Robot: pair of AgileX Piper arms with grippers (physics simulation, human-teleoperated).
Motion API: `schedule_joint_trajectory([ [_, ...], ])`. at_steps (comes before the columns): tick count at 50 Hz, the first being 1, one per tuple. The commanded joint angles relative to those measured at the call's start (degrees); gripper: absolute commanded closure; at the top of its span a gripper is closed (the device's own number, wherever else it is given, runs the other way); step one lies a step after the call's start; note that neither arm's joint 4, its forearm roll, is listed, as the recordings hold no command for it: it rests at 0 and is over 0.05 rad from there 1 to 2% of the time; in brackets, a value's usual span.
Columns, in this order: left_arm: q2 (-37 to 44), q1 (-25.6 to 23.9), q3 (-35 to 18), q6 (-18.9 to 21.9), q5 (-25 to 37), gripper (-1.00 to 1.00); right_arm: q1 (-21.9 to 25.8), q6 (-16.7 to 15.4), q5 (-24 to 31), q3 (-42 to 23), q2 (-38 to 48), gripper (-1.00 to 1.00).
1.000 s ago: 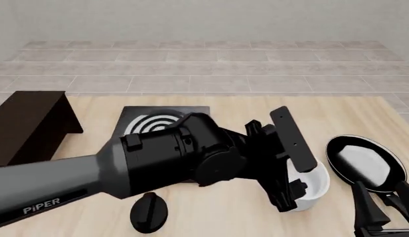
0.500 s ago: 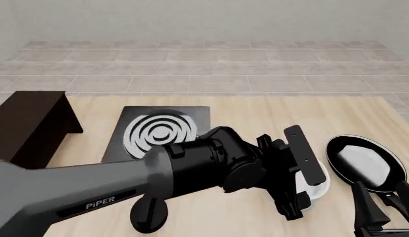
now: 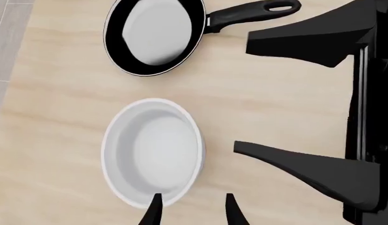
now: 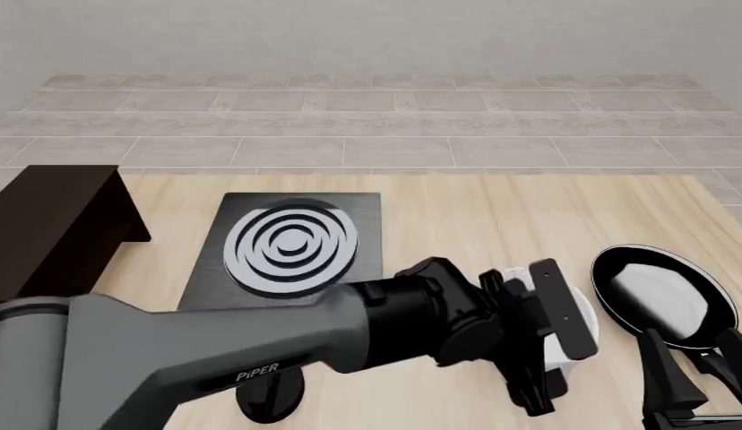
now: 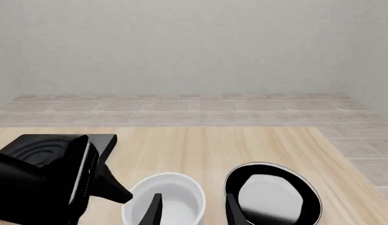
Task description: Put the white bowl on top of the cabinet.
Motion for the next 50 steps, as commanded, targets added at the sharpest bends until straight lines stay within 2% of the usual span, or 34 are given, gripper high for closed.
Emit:
schedule_joint_trajectory([
  [1,3.24,0.62,-0.56,1.02,-0.99,-1.00,0.00,0.04,-0.01,0.00,0.02,-1.00],
  [22,6.36,1.48,-5.07,3.31,0.70,-1.00,0.00,-0.01,0.00,0.00,-0.01,-1.00],
  [28,7.71,1.06,-5.42,2.39,0.79,-1.00,0.01,-0.01,0.01,0.00,-0.03,-1.00],
  [44,10.81,1.80,-6.66,4.19,0.76,-1.00,0.00,0.01,-0.01,0.00,0.01,-1.00],
  [48,12.99,2.06,-6.47,6.42,1.00,-1.00,0.00,0.01,-0.01,0.00,0.02,-1.00],
  [50,13.38,1.51,-6.69,6.08,1.34,-1.00,0.01,-0.02,-0.01,0.00,0.01,-1.00],
])
